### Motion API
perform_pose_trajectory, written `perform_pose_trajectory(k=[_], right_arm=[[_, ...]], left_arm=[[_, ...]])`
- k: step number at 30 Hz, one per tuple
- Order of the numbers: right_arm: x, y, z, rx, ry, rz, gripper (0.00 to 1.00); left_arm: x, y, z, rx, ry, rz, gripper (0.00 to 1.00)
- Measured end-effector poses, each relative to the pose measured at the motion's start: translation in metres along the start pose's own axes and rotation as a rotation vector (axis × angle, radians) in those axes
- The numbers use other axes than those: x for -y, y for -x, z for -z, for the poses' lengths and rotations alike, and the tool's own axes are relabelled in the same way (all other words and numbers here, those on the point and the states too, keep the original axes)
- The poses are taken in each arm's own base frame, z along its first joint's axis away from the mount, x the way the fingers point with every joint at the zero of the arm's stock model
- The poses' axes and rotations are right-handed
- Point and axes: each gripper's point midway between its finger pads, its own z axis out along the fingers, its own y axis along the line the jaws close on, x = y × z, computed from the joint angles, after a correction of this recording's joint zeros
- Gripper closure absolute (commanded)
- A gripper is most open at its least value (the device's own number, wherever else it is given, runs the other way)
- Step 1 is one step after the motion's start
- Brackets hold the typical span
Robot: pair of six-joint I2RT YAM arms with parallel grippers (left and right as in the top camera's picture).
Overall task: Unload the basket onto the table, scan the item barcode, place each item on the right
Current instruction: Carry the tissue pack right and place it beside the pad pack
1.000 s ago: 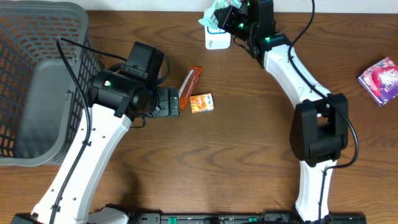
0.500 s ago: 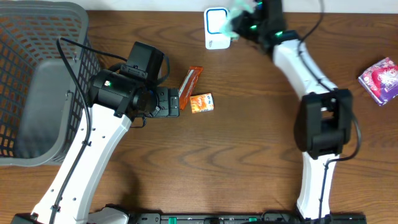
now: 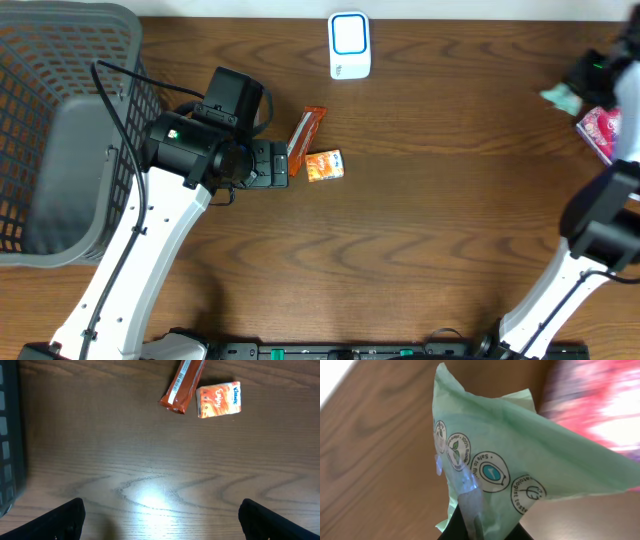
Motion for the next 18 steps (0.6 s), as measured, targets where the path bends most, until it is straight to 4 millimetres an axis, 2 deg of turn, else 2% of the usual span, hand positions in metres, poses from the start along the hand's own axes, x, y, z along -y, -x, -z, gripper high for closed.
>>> perform_pose_trajectory(k=[2, 5, 8, 11, 12, 15, 16, 18], right_arm=[[0.024, 0.009, 0.0, 0.007, -0.015, -0.026, 0.99], [0.04, 0.012, -0.005, 0.0, 0.008, -0.034, 0.99], [0.038, 0.009, -0.012, -0.005, 0.047, -0.024, 0.98], [0.026, 0.005, -0.019, -0.007, 0.094, -0.003, 0.95], [0.024, 0.006, -0.02, -0.003, 0.1, 0.001, 0.87], [0.016, 0.002, -0.028, 0.005, 0.114, 0.02, 0.36], [0.016, -0.001, -0.031, 0.001, 0.109, 0.021, 0.29], [0.017, -0.009, -0.036, -0.016, 0.094, 0.02, 0.25]], left_arm=[[0.0, 0.0, 0.0, 0.0, 0.0, 0.0, 0.02], [0.0, 0.0, 0.0, 0.0, 0.0, 0.0, 0.02], [0.0, 0.0, 0.0, 0.0, 0.0, 0.0, 0.02], [0.0, 0.0, 0.0, 0.0, 0.0, 0.0, 0.02], [0.0, 0.0, 0.0, 0.0, 0.0, 0.0, 0.02], [0.0, 0.0, 0.0, 0.0, 0.0, 0.0, 0.02], [0.0, 0.0, 0.0, 0.0, 0.0, 0.0, 0.02], [0.0, 0.0, 0.0, 0.0, 0.0, 0.0, 0.02]])
